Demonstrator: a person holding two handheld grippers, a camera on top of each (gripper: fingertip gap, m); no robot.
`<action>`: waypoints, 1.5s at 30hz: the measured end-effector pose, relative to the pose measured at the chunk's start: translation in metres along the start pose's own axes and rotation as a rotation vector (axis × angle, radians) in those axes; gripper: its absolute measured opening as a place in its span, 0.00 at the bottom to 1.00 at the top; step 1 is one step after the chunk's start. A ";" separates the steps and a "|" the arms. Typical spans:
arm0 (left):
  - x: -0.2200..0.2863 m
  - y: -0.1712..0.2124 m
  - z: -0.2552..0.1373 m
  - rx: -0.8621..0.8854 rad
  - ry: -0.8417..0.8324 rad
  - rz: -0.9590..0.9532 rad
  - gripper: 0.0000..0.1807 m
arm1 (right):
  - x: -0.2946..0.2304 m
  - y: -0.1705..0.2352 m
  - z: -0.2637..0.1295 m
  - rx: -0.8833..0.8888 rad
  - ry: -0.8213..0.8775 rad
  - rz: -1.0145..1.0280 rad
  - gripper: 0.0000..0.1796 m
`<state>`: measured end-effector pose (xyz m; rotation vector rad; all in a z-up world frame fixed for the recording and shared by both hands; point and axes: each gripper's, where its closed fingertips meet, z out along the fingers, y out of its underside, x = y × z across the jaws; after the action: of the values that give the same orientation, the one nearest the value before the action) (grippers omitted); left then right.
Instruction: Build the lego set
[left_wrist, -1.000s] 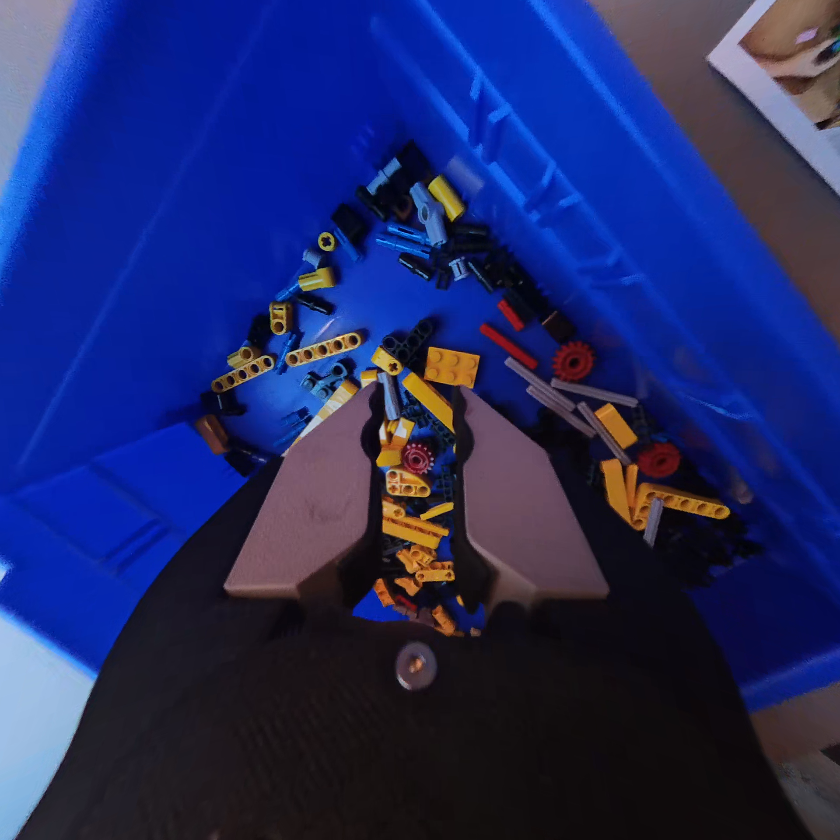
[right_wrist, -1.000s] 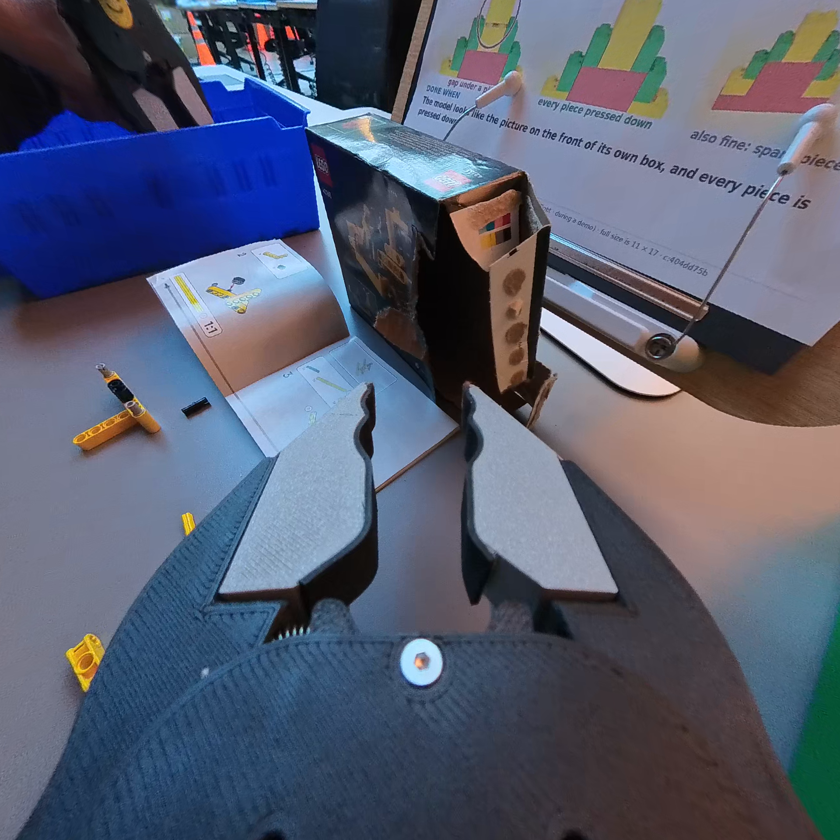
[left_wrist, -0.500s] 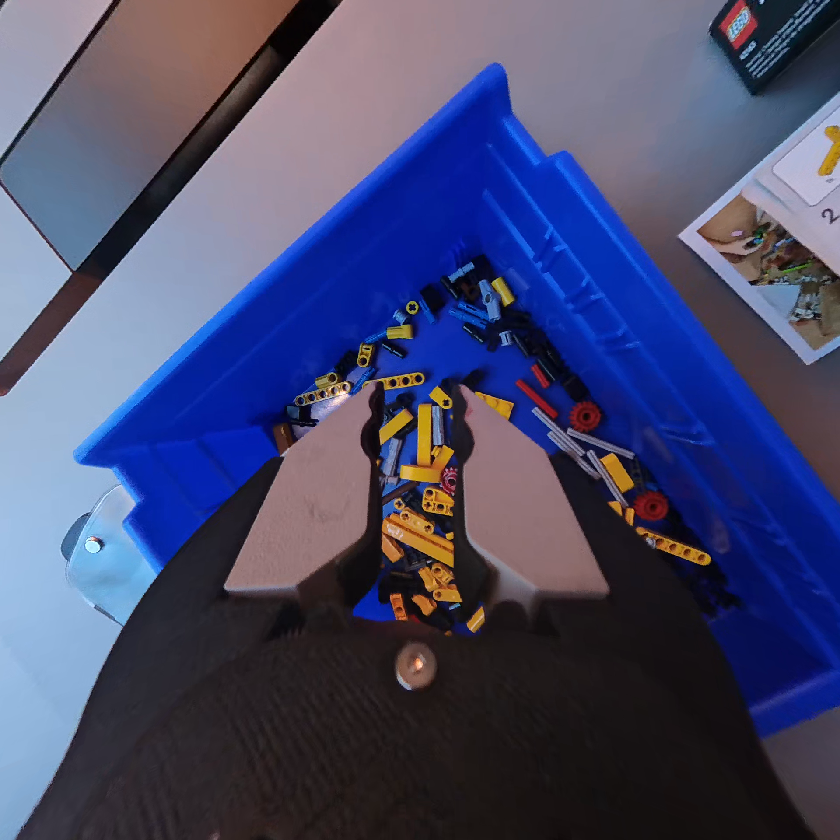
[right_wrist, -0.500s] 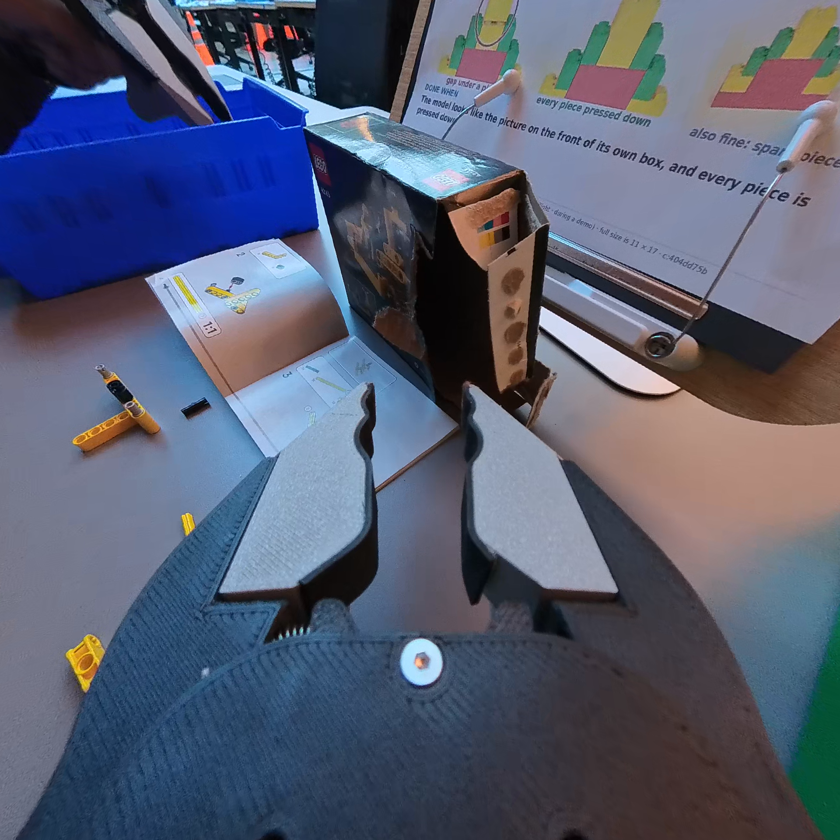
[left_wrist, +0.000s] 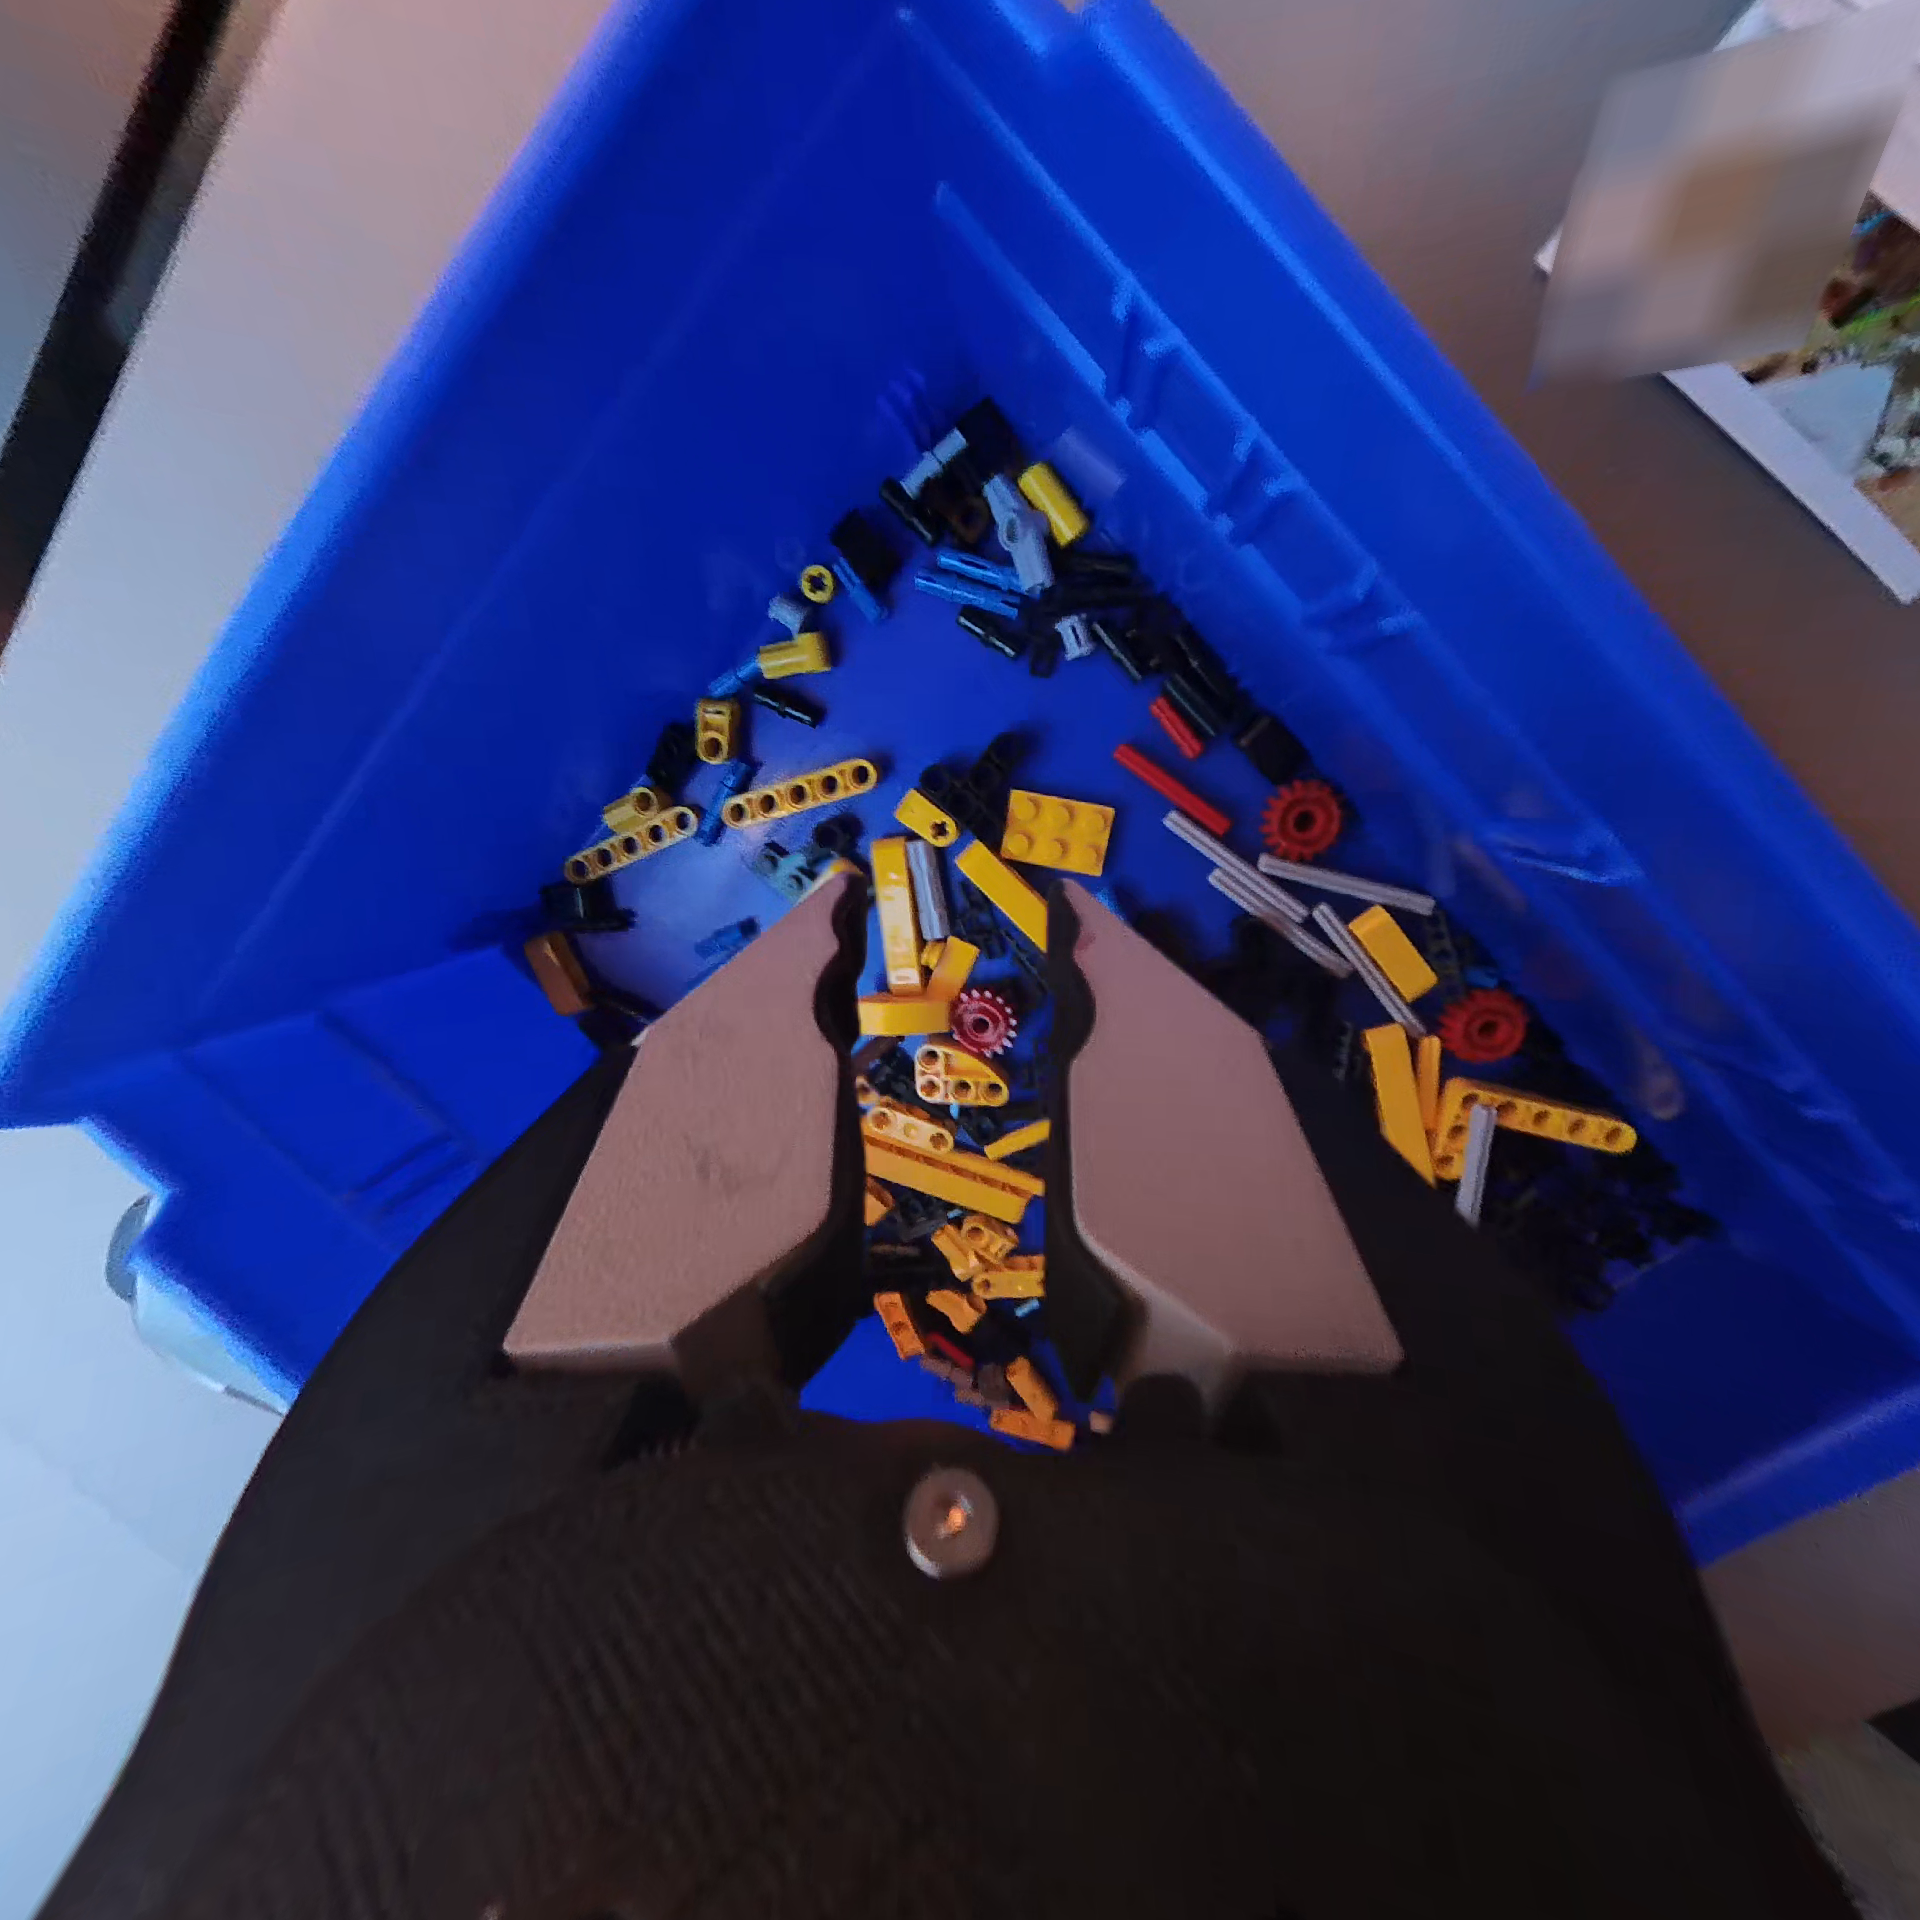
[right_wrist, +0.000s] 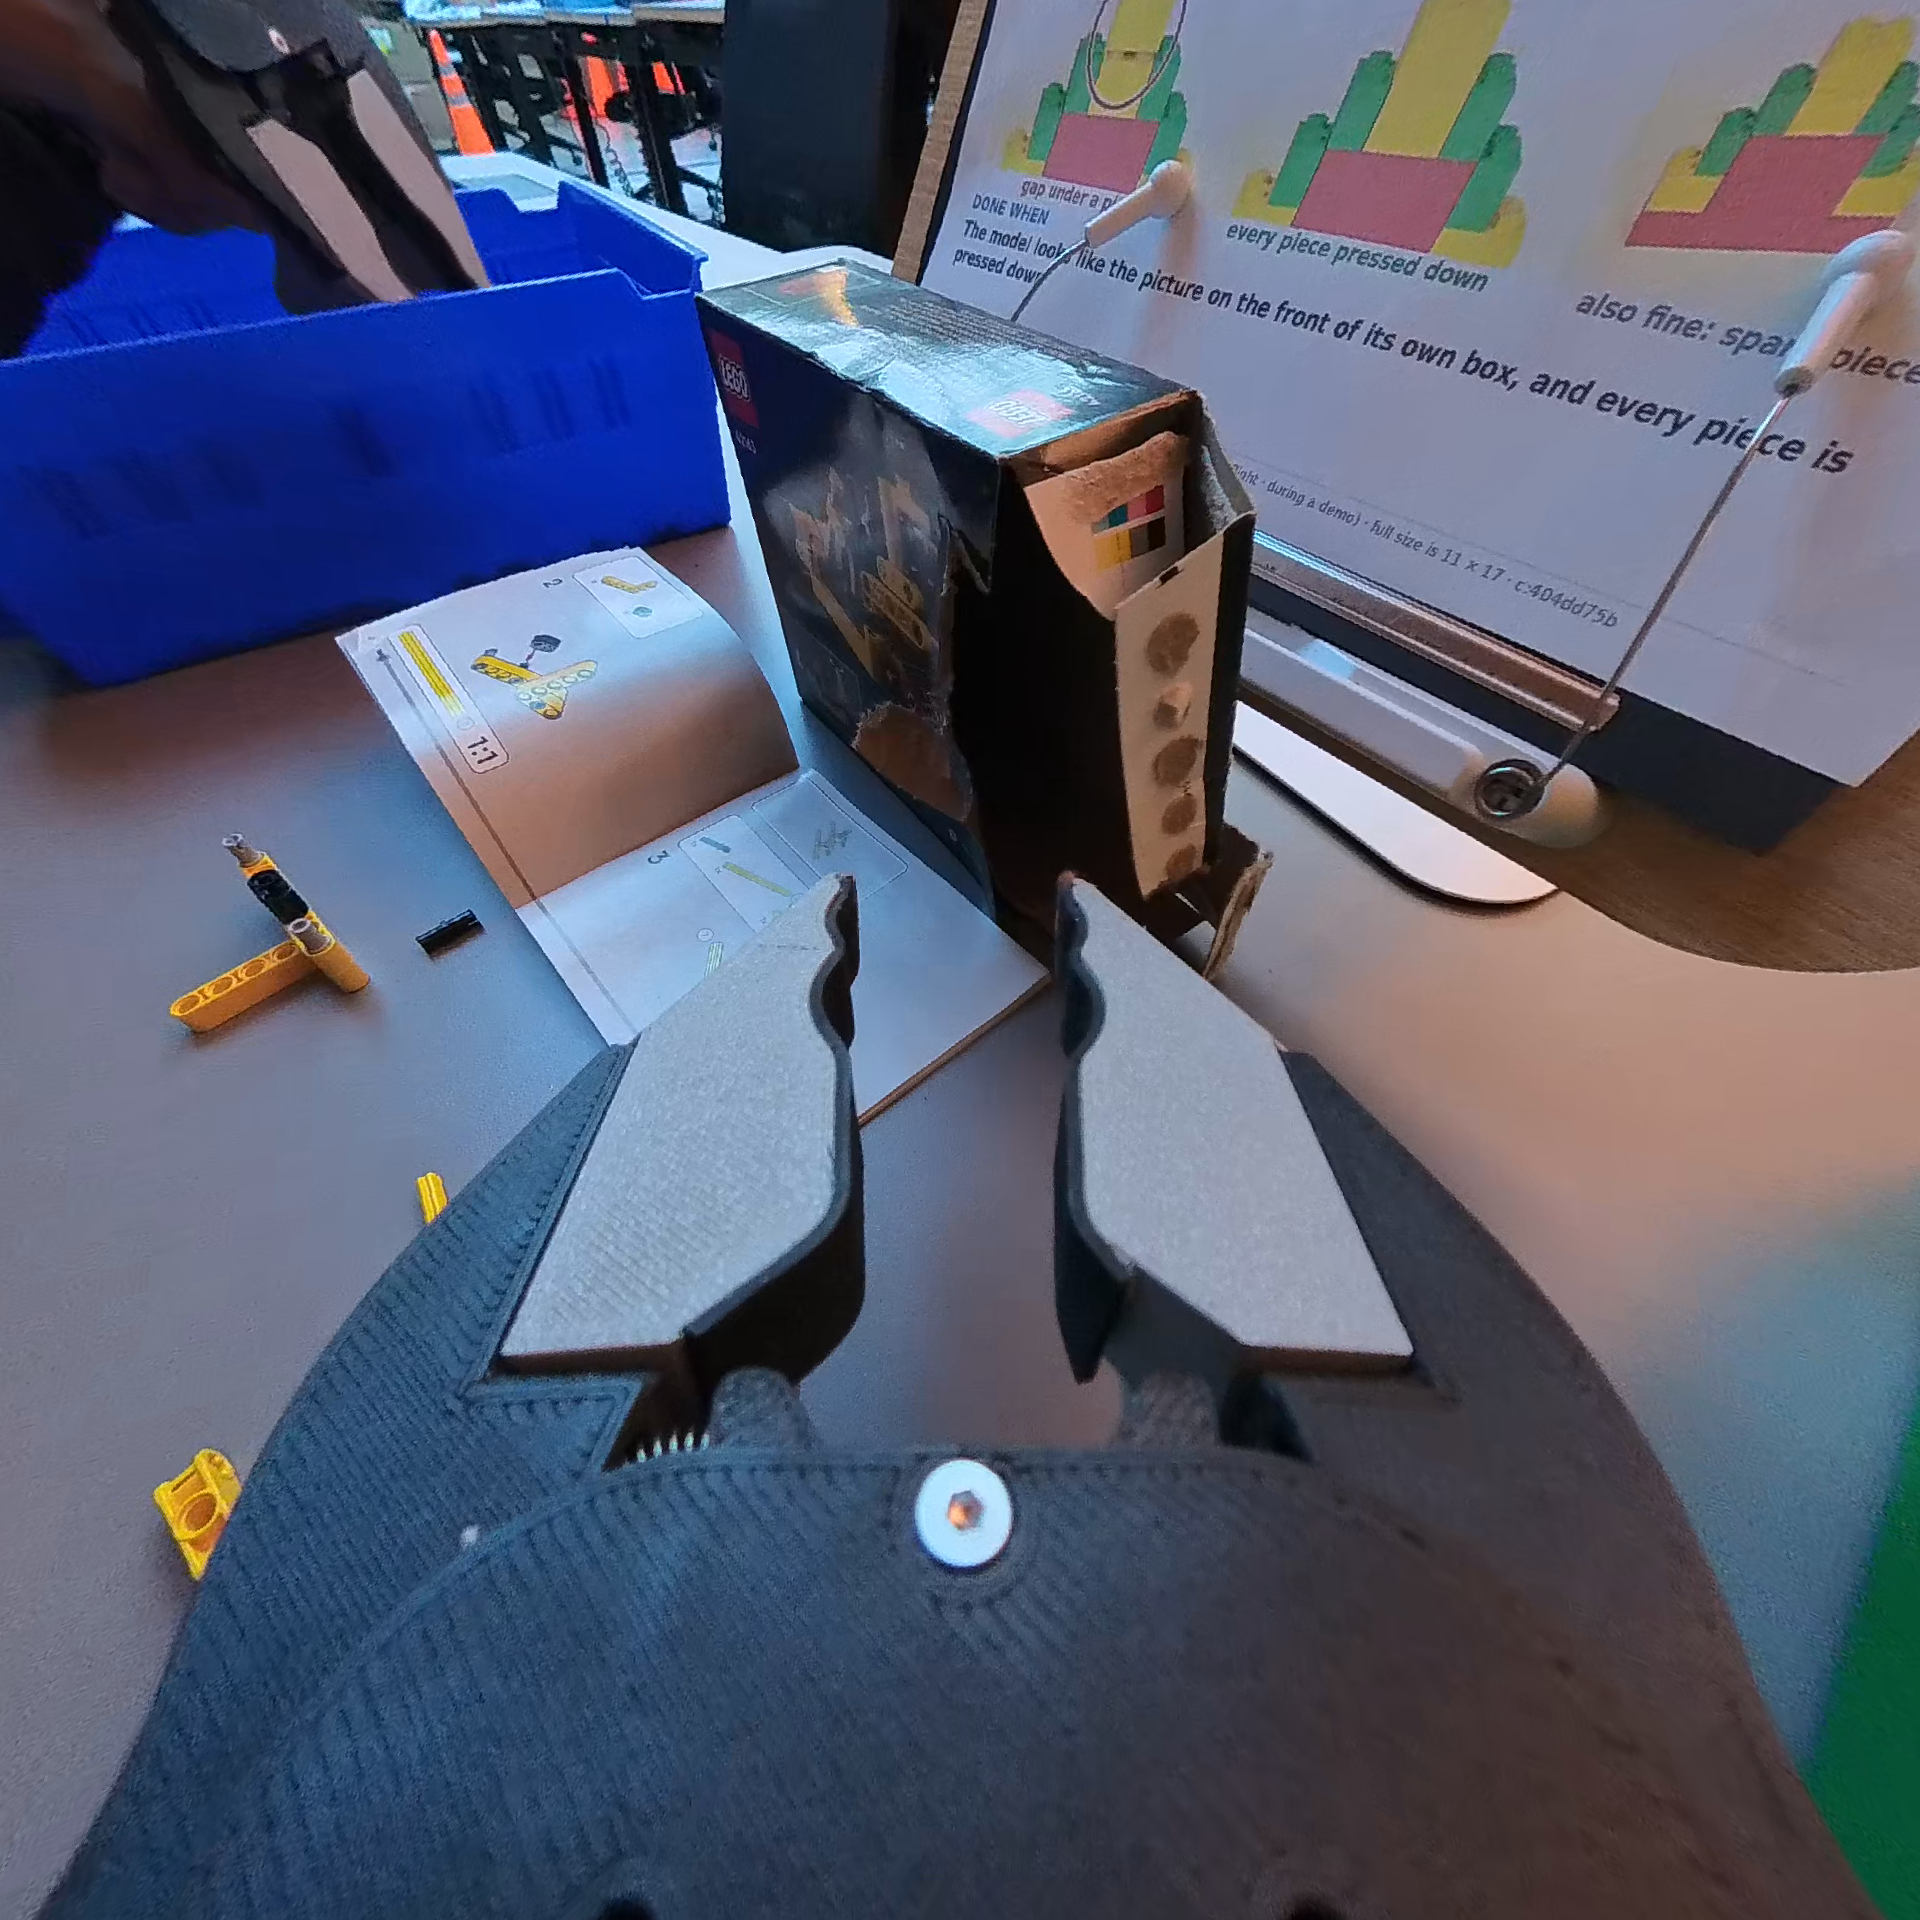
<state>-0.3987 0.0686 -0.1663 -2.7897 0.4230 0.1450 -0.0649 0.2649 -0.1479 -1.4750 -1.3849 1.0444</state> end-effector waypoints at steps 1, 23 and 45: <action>0.005 0.003 0.000 -0.016 0.022 0.015 0.18 | 0.000 0.000 0.000 0.000 0.000 0.000 0.19; -0.009 0.013 -0.001 -0.049 -0.033 -0.006 0.16 | -0.001 0.000 0.000 0.000 -0.001 -0.005 0.19; -0.009 0.013 -0.001 -0.060 -0.063 0.009 0.17 | -0.001 0.000 0.000 -0.004 0.000 -0.013 0.19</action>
<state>-0.4109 0.0591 -0.1677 -2.8335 0.4220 0.2515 -0.0651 0.2636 -0.1483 -1.4670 -1.3950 1.0344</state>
